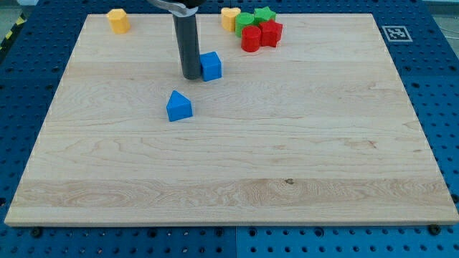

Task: Separate the blue cube from blue triangle

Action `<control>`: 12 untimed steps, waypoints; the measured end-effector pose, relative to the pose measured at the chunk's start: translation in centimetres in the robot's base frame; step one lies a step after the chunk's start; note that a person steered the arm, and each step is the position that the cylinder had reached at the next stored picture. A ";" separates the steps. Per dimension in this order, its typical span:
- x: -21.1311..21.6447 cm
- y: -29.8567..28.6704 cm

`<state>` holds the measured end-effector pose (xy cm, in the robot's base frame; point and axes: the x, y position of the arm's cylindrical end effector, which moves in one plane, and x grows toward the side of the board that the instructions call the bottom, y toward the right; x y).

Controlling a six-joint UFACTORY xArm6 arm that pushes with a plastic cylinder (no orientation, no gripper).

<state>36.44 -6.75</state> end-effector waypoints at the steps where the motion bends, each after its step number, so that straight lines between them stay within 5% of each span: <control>1: 0.1 0.6; 6: -4.0 3.7; 10: 1.7 7.3; 12: -1.7 10.2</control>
<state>34.71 3.42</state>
